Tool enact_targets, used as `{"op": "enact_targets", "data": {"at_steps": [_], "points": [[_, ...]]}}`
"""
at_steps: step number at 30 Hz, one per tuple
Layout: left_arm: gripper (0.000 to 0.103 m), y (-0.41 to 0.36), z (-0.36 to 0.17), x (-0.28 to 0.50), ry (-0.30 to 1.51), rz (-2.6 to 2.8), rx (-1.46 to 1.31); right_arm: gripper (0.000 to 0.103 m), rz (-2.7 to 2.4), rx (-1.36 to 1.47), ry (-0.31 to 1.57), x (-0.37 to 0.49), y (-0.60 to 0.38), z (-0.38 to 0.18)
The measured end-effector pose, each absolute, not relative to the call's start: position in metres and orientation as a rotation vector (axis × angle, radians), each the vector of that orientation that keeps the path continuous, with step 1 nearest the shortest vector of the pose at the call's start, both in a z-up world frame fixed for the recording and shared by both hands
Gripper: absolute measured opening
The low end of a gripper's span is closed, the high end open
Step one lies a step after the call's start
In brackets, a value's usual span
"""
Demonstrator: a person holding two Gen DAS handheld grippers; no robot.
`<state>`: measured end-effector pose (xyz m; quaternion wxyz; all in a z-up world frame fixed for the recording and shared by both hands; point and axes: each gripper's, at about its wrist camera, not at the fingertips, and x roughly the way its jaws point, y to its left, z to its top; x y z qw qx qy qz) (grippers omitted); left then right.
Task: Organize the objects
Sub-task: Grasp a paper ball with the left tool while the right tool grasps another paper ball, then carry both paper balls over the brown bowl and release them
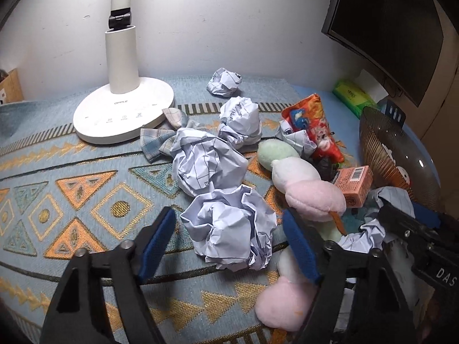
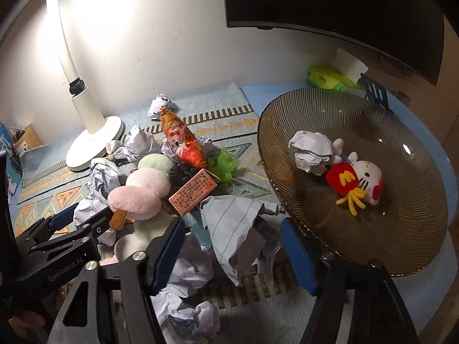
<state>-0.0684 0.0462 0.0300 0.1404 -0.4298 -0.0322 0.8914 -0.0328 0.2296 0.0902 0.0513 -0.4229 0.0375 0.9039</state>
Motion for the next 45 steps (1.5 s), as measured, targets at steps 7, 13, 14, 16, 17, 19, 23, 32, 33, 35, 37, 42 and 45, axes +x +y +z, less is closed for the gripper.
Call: {"op": "enact_targets", "data": {"at_steps": [7, 13, 14, 16, 17, 19, 23, 32, 33, 35, 37, 42, 45], "points": [[0.059, 0.044, 0.039, -0.065, -0.135, 2.538, -1.207, 0.028, 2.798, -1.285, 0.06, -0.031, 0.234, 0.095], [0.059, 0.026, 0.068, -0.054, -0.219, 2.574, -1.146, 0.028, 2.869, -1.264, 0.18, -0.014, 0.239, 0.11], [0.059, 0.023, 0.073, -0.052, -0.24, 2.577, -1.141, 0.028, 2.873, -1.261, 0.204, -0.011, 0.241, 0.113], [0.059, 0.017, 0.081, -0.051, -0.305, 2.534, -1.162, 0.028, 2.868, -1.275, 0.258, -0.007, 0.245, 0.116], [0.059, 0.016, 0.085, -0.048, -0.325, 2.508, -1.167, 0.028, 2.866, -1.281, 0.276, -0.005, 0.247, 0.118], [0.059, 0.019, 0.097, -0.039, -0.309, 2.49, -1.141, 0.028, 2.87, -1.279, 0.296, 0.002, 0.25, 0.122], [0.059, 0.03, 0.113, -0.019, -0.209, 2.473, -1.124, 0.028, 2.904, -1.272, 0.279, 0.018, 0.25, 0.131], [0.059, 0.065, 0.124, 0.02, -0.096, 2.412, -1.133, 0.028, 3.015, -1.206, 0.216, 0.051, 0.248, 0.151], [0.059, 0.069, 0.125, 0.023, -0.074, 2.41, -1.132, 0.028, 3.021, -1.198, 0.211, 0.054, 0.249, 0.153], [0.059, 0.076, 0.127, 0.028, -0.038, 2.403, -1.12, 0.028, 3.024, -1.193, 0.205, 0.059, 0.252, 0.154], [0.059, 0.081, 0.129, 0.031, -0.039, 2.39, -1.106, 0.028, 3.018, -1.188, 0.209, 0.062, 0.256, 0.155], [0.059, 0.097, 0.131, 0.027, -0.067, 2.356, -1.09, 0.028, 2.985, -1.161, 0.218, 0.071, 0.271, 0.157], [0.059, 0.11, 0.133, 0.02, -0.08, 2.339, -1.07, 0.028, 2.956, -1.119, 0.212, 0.075, 0.284, 0.162]]}}
